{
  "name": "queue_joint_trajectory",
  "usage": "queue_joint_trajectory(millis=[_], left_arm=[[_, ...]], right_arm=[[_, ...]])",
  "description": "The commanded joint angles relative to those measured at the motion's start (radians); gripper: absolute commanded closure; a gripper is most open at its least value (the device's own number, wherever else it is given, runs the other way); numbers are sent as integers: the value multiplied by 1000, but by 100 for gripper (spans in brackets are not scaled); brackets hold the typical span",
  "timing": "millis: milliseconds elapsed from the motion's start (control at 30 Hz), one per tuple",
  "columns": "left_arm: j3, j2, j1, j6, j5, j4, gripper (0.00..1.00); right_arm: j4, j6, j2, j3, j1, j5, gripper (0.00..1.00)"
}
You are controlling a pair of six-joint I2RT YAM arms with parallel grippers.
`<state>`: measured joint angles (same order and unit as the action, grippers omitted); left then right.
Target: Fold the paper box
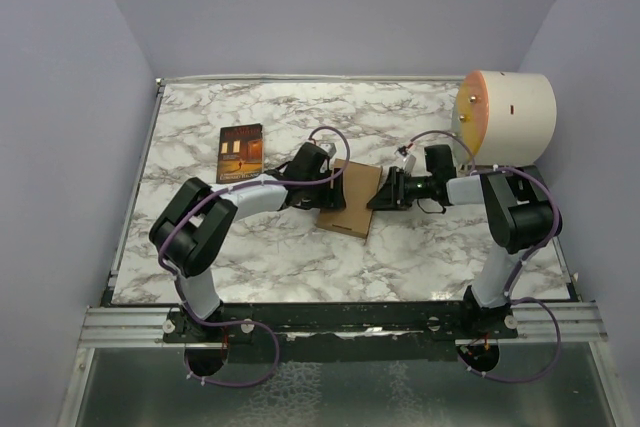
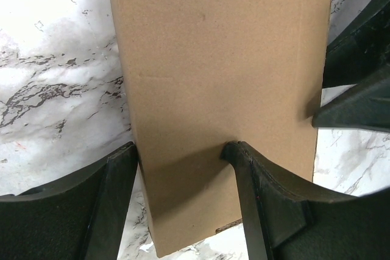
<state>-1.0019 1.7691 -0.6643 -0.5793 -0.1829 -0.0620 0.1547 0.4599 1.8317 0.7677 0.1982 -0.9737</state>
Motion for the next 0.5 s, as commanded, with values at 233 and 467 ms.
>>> queue_joint_trajectory(millis=[233, 467], left_arm=[[-45, 77, -87, -28, -59, 8, 36], [-40, 72, -70, -15, -18, -28, 36]], right_arm=[[-73, -83, -20, 51, 26, 28, 75], [-178, -180, -69, 81, 22, 63, 56]])
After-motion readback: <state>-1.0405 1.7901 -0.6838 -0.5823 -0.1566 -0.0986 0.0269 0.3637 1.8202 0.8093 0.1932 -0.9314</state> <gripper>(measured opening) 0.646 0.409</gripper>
